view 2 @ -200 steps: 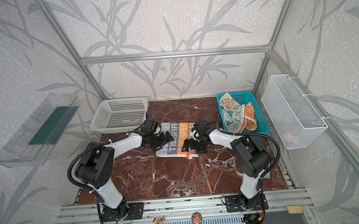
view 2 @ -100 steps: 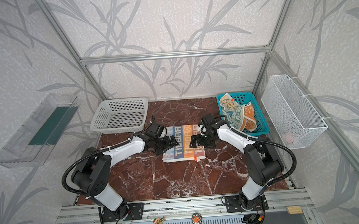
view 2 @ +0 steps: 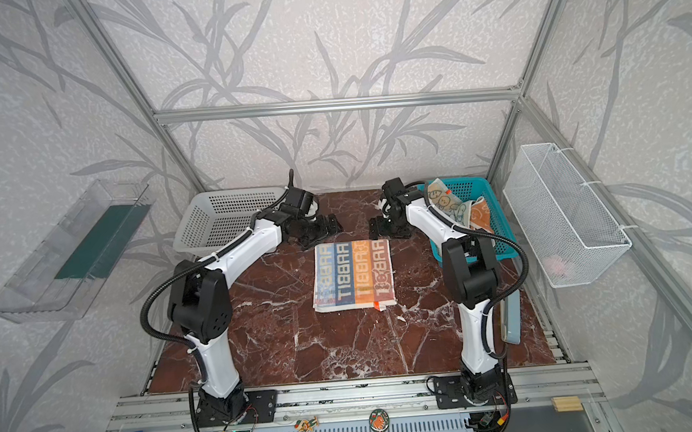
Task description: Fold and stack the towels
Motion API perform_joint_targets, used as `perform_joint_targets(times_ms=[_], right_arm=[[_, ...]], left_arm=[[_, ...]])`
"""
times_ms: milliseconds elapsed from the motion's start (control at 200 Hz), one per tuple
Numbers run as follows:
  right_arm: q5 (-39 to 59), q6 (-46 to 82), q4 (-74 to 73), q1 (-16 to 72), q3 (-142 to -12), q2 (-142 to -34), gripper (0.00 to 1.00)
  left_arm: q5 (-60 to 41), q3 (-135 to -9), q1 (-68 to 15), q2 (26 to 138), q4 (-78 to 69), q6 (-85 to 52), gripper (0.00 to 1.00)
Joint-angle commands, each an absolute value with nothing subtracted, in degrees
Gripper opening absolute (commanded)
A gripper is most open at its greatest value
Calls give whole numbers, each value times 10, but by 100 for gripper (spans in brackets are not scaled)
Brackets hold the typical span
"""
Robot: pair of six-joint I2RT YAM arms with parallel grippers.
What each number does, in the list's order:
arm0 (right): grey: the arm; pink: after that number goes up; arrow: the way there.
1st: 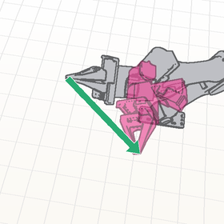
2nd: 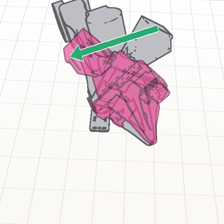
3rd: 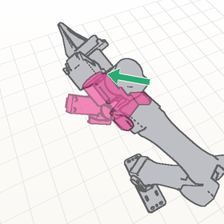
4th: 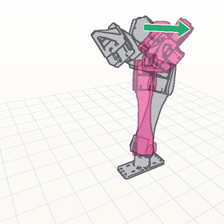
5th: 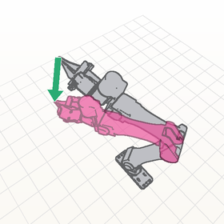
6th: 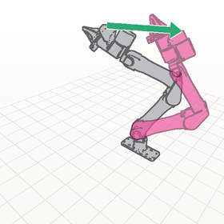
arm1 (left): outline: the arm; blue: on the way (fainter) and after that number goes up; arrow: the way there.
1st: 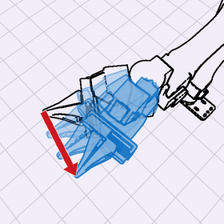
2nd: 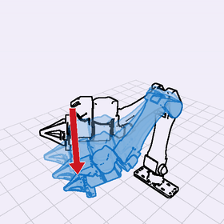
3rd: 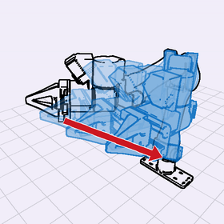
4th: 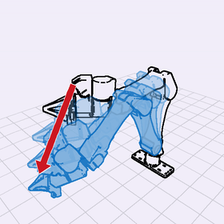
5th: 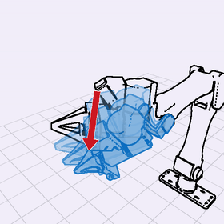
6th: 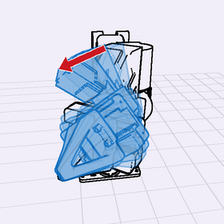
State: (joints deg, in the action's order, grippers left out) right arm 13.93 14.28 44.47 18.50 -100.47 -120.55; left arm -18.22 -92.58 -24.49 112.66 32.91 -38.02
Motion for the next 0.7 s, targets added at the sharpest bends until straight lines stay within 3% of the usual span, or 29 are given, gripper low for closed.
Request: perform_joint_targets(times_ms=[0,345,695], right_arm=[[116,119,486,175,-1047,-1241,83],[141,118,486,158,-1098,-1333,64],[162,118,491,159,-1119,-1368,37]], left_arm=[[-184,-954,-246,1150,390,-351,99],[-185,-968,-241,1188,401,-334,99],[-178,-976,-235,1198,411,-320,99]])
